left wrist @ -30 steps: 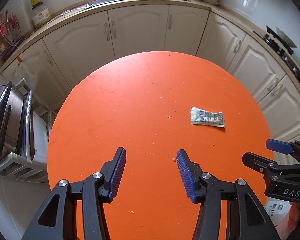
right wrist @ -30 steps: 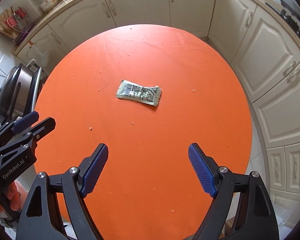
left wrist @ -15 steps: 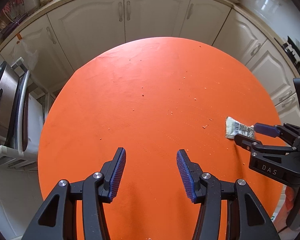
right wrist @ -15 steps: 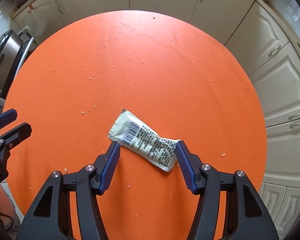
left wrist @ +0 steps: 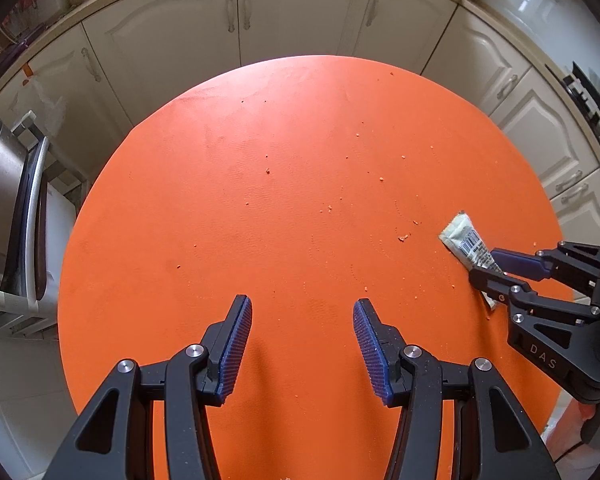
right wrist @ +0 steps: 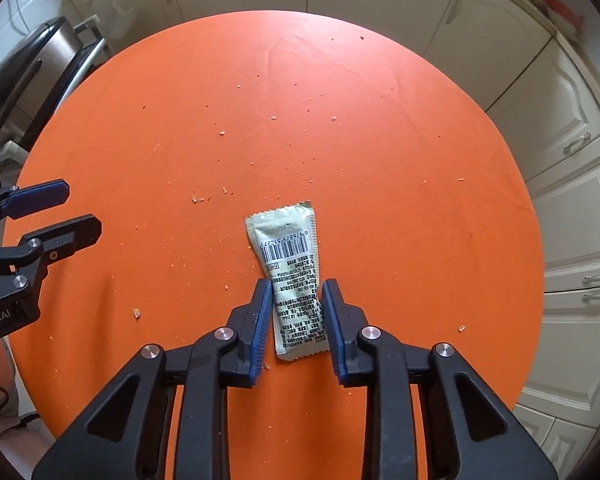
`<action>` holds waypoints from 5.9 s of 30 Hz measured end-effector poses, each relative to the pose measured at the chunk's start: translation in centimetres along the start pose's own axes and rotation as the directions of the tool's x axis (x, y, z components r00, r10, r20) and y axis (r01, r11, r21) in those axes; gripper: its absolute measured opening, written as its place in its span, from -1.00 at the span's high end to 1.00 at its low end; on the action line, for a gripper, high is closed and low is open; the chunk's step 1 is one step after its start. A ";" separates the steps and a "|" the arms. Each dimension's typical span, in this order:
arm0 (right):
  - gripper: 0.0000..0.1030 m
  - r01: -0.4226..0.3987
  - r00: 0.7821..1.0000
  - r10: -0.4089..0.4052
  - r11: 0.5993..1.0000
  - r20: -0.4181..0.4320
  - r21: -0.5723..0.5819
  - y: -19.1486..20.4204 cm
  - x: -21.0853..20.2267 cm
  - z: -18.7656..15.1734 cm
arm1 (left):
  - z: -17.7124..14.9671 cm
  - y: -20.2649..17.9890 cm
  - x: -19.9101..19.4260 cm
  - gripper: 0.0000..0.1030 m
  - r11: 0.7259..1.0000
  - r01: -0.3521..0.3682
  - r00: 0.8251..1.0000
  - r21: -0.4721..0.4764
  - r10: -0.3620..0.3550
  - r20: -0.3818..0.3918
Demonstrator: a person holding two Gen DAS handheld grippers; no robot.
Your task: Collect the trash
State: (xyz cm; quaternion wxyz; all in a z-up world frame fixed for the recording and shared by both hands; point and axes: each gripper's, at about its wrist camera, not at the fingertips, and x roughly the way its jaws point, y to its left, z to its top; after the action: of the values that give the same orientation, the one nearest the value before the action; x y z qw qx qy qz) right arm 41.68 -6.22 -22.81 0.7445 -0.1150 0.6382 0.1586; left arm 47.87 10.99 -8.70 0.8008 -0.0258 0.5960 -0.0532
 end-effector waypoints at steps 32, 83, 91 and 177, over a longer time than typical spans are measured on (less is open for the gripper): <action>0.54 -0.111 0.993 0.106 0.986 0.050 0.127 11.0 -6.3 -14.9 | -16.2 -0.5 -7.3 0.05 0.993 0.032 0.998 0.117 -0.039 0.054; -0.10 -0.230 0.967 0.154 0.871 0.202 0.435 -3.0 -5.5 -20.7 | -16.6 -7.6 -4.2 0.62 1.000 -0.024 0.998 0.017 0.023 0.067; -0.10 -0.245 0.963 0.164 0.860 0.214 0.447 -3.1 -5.7 -21.4 | -18.6 -9.2 -4.8 0.79 0.991 0.010 0.997 0.136 -0.020 0.074; -0.42 -0.192 0.943 -0.139 0.513 0.301 0.836 -18.7 -13.6 -41.1 | -23.4 -33.2 -6.5 0.81 0.705 -0.028 0.966 0.709 -0.162 0.200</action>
State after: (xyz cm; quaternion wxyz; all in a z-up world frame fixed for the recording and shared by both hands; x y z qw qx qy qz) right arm 9.46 -40.00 -16.48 0.7967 0.3053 0.4999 -0.1485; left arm 21.80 -20.68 -5.79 0.8148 0.2540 0.4242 -0.3027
